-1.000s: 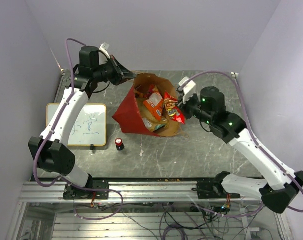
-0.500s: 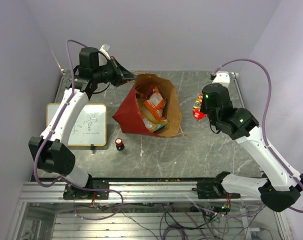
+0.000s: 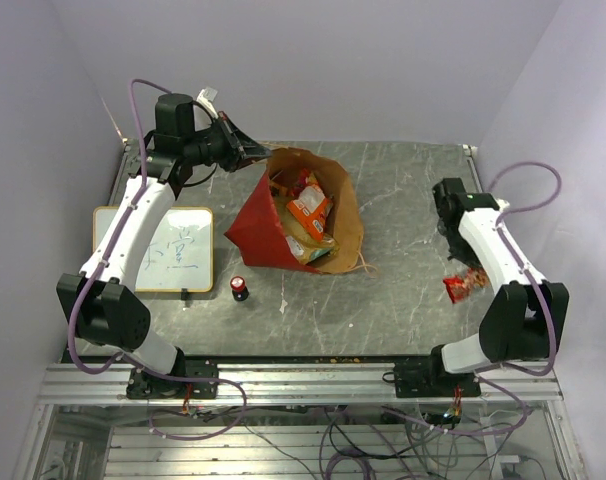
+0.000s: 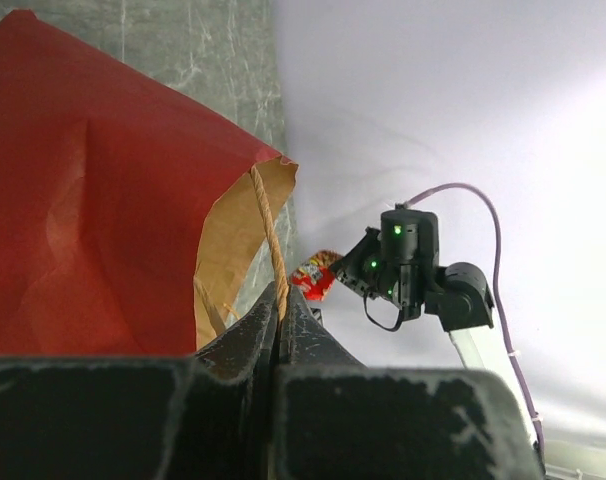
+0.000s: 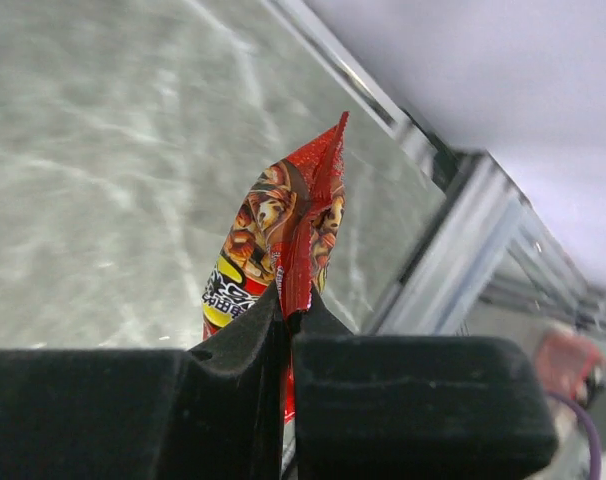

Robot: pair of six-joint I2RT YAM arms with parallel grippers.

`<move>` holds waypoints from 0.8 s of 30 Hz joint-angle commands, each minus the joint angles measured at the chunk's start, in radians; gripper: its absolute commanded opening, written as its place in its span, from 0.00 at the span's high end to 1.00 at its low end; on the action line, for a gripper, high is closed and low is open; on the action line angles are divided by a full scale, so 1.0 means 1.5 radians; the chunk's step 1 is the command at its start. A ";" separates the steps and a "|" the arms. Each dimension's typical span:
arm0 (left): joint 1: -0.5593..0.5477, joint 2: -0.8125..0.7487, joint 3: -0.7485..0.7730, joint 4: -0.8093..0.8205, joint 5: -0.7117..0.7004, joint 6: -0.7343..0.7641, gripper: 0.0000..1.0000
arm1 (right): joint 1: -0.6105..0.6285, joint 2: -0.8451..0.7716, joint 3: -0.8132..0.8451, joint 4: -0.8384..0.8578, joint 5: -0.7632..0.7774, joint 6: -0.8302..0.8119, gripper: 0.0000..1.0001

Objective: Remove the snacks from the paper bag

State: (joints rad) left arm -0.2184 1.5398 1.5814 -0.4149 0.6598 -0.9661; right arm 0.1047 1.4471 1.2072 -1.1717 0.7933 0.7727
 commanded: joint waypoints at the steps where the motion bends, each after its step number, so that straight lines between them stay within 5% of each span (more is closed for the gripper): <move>1: 0.006 -0.020 0.010 0.028 0.029 -0.010 0.93 | -0.096 -0.036 -0.035 -0.075 0.016 0.081 1.00; 10: 0.006 -0.037 0.002 0.031 0.028 -0.014 0.93 | -0.114 0.017 -0.064 0.016 -0.056 0.056 0.99; 17: 0.004 -0.064 -0.048 0.050 0.024 -0.022 0.93 | -0.104 -0.041 -0.054 0.146 -0.197 -0.033 0.40; 24: -0.003 -0.087 -0.066 -0.004 0.024 0.019 0.93 | -0.066 -0.106 -0.044 0.207 -0.328 -0.095 0.25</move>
State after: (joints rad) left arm -0.2195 1.4715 1.4853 -0.3992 0.6601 -0.9756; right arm -0.0261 1.3231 1.1084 -0.9459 0.4522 0.7136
